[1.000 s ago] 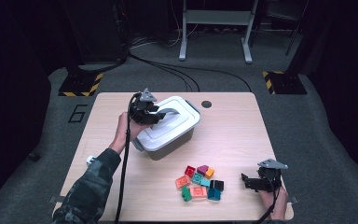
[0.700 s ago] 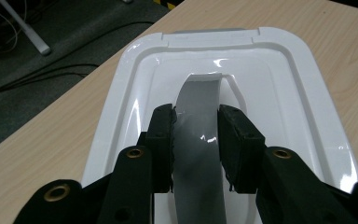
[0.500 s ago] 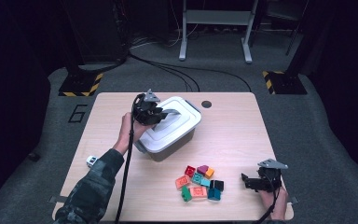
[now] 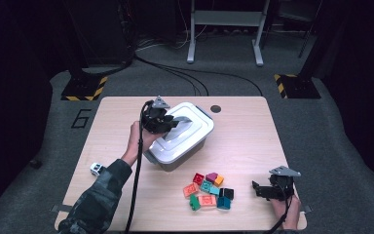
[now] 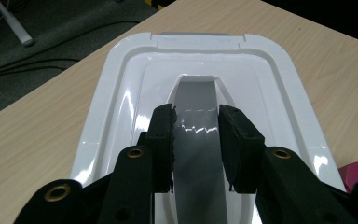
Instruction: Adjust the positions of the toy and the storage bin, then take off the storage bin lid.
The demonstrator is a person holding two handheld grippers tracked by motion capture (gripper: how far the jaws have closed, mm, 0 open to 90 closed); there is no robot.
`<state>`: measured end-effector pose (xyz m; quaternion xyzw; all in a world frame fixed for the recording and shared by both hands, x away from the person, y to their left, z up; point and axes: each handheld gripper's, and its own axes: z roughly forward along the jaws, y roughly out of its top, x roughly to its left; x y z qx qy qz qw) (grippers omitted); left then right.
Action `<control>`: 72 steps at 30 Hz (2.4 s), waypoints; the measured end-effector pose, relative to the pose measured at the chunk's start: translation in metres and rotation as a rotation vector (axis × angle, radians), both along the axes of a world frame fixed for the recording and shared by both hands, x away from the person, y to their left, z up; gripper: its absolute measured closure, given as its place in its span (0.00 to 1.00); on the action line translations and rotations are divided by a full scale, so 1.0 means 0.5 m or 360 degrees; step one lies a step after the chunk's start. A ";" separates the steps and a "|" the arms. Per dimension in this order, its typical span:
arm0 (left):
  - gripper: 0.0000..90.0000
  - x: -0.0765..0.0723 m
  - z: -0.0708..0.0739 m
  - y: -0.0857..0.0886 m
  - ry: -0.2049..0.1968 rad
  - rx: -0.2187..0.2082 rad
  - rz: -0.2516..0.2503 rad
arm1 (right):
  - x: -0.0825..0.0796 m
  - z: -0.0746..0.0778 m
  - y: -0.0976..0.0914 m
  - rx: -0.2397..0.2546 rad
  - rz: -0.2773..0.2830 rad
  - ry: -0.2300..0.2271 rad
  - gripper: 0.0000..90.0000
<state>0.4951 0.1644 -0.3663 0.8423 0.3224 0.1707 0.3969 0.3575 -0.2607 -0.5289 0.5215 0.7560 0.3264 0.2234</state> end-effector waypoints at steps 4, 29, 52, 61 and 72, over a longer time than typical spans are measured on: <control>0.74 -0.008 -0.001 -0.010 0.0002 -0.0004 -0.0013 | 0.000 0.000 0.000 0.0001 -0.0003 0.0001 0.05; 0.74 -0.059 -0.001 -0.058 0.0007 0.0012 -0.0003 | 0.000 0.000 0.001 0.0002 -0.0008 -0.0002 0.05; 0.75 -0.072 0.011 -0.064 -0.0107 0.0117 0.0008 | 0.000 0.000 0.001 0.0005 -0.0014 0.0001 0.05; 0.77 -0.076 0.043 -0.045 -0.0176 0.0116 0.0039 | 0.000 0.000 0.001 0.0011 -0.0020 0.0000 0.05; 0.71 -0.065 0.035 -0.049 -0.0146 0.0087 0.0024 | -0.001 0.000 0.001 0.0006 -0.0014 0.0001 0.06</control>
